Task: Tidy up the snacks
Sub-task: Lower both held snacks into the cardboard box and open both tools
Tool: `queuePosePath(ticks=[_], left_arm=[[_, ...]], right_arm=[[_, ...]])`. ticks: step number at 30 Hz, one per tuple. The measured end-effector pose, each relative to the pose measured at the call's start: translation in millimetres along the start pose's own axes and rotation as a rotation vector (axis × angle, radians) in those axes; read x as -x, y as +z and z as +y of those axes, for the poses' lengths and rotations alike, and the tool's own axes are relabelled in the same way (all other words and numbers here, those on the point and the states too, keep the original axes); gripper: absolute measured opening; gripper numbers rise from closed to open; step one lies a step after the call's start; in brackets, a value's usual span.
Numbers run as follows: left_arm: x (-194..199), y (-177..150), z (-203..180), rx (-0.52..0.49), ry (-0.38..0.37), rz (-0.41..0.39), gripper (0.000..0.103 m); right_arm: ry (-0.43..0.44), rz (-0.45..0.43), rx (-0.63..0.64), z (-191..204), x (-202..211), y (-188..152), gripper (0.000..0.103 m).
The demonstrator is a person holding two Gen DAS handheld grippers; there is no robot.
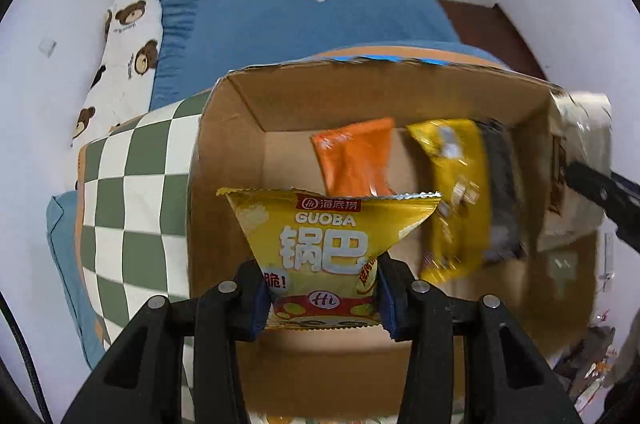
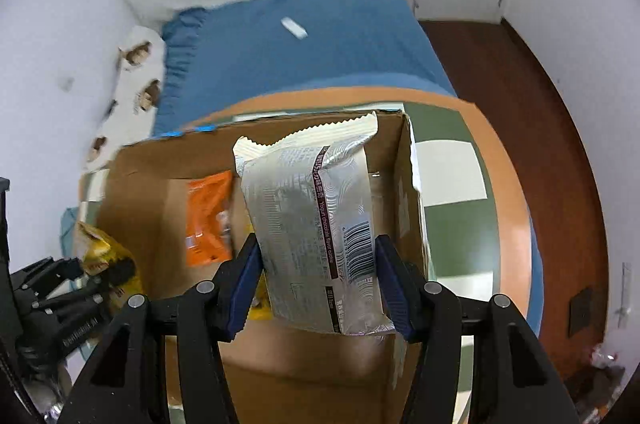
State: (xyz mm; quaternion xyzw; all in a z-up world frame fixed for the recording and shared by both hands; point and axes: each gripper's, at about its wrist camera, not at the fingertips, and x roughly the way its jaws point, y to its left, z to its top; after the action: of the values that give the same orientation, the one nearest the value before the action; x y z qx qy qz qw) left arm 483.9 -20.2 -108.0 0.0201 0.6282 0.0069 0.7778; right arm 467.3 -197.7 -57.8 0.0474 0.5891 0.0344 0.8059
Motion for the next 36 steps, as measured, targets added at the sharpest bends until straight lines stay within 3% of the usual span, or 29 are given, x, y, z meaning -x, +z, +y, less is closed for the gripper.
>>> queuePosePath(ticks=[2, 4, 5, 6, 7, 8, 14, 26, 36], left_arm=[[-14, 11, 4, 0.013, 0.004, 0.031, 0.041], [-31, 23, 12, 0.033, -0.005, 0.066, 0.043], [-37, 28, 15, 0.047, -0.019, 0.081, 0.053], [-43, 32, 19, 0.061, -0.04, 0.091, 0.063], [-44, 35, 20, 0.068, -0.049, 0.091, 0.083], [-45, 37, 22, 0.074, -0.048, 0.086, 0.091], [-50, 31, 24, 0.095, -0.065, 0.074, 0.092], [-21, -17, 21, 0.104, -0.032, -0.023, 0.092], [41, -61, 21, 0.109, -0.019, -0.187, 0.092]], right_arm=[[-0.009, 0.044, -0.031, -4, -18, 7, 0.063], [-0.022, 0.089, -0.051, -7, -35, 17, 0.082], [-0.021, 0.093, -0.057, -9, -39, 16, 0.094], [-0.016, 0.099, -0.059, -9, -43, 17, 0.095], [-0.022, 0.104, -0.06, -9, -47, 17, 0.095], [-0.028, 0.105, -0.057, -9, -50, 16, 0.096], [-0.023, 0.1, -0.044, -4, -46, 3, 0.097], [-0.053, 0.078, 0.016, 15, -40, -40, 0.097], [-0.048, -0.049, 0.063, 33, 9, -70, 0.097]])
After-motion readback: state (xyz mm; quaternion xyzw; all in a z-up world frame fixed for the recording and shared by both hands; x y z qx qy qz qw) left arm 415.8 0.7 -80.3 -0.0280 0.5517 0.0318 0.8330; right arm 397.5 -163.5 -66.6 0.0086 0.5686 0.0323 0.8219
